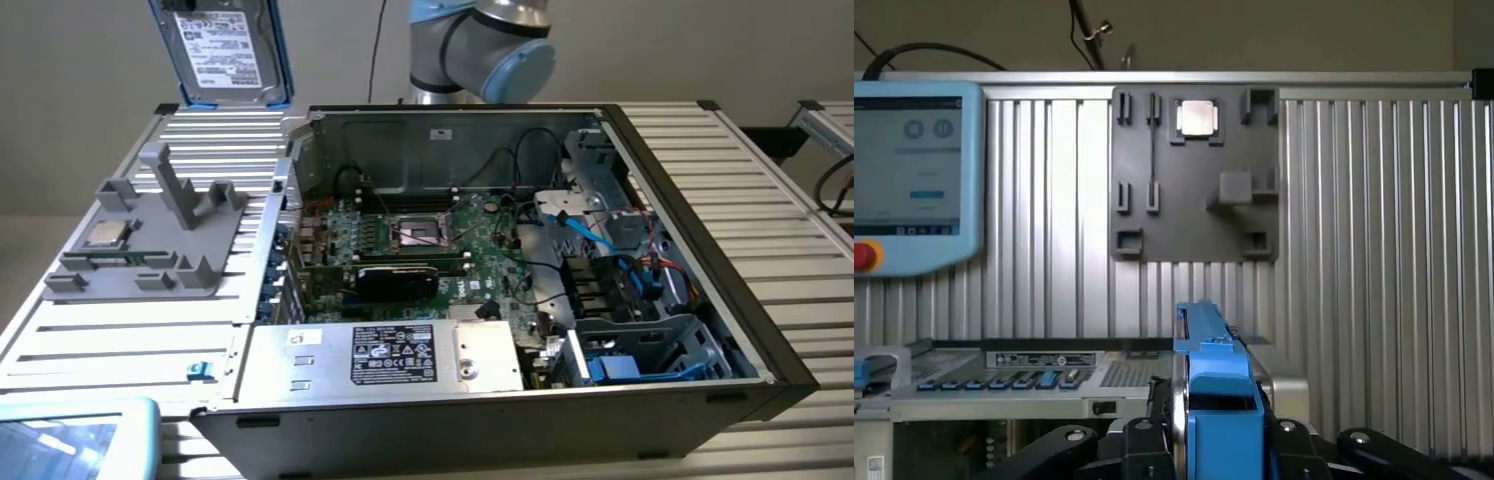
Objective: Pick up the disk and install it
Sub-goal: 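Pick up the disk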
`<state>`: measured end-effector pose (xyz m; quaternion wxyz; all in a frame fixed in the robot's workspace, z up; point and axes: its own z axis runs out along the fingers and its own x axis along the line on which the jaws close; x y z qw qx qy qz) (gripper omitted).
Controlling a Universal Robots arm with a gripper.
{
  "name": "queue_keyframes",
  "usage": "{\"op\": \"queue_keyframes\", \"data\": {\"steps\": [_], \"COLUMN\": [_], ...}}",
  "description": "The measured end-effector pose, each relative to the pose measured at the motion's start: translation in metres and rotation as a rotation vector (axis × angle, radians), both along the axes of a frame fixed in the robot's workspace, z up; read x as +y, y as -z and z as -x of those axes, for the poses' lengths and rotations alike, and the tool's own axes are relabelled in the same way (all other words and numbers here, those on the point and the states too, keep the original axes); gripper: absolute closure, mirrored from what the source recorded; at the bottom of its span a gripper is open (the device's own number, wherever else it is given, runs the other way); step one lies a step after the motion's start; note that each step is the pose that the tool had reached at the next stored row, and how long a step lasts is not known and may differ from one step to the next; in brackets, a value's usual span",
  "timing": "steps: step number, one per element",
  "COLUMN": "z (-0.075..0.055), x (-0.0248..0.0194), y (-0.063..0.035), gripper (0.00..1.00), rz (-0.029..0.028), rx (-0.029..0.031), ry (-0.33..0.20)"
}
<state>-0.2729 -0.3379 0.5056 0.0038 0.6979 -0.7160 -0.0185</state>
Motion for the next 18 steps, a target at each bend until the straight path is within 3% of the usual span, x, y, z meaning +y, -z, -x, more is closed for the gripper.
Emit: {"op": "queue_keyframes", "data": {"steps": [18], "z": [-0.070], "x": [-0.0344], "y": [-0.0038], "gripper": [0.63], "rz": [-0.0013], "rx": [0.0001], "ry": [0.000]}}
